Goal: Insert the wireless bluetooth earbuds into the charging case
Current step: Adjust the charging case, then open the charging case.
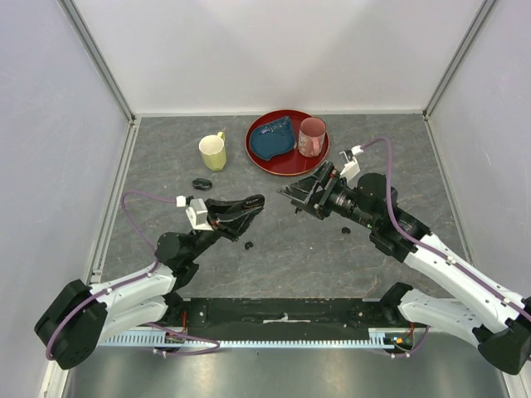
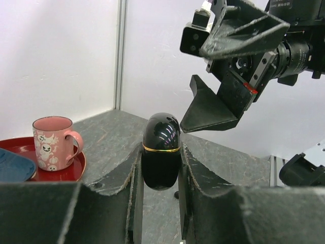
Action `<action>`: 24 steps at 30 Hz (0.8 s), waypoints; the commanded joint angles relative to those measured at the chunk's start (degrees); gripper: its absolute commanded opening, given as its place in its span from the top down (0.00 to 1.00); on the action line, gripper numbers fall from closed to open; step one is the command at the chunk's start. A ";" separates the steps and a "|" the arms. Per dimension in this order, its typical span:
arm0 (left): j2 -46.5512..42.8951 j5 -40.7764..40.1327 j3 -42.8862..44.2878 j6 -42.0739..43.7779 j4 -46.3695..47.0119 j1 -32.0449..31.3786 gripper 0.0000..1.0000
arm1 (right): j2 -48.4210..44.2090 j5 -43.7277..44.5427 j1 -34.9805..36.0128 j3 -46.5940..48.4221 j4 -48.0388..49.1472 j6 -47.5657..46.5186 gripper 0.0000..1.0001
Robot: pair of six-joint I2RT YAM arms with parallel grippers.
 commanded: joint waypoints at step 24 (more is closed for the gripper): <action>7.07 12.44 2.97 -0.42 16.04 -0.07 0.98 | 3.68 -3.23 2.05 10.23 -19.51 -25.59 0.03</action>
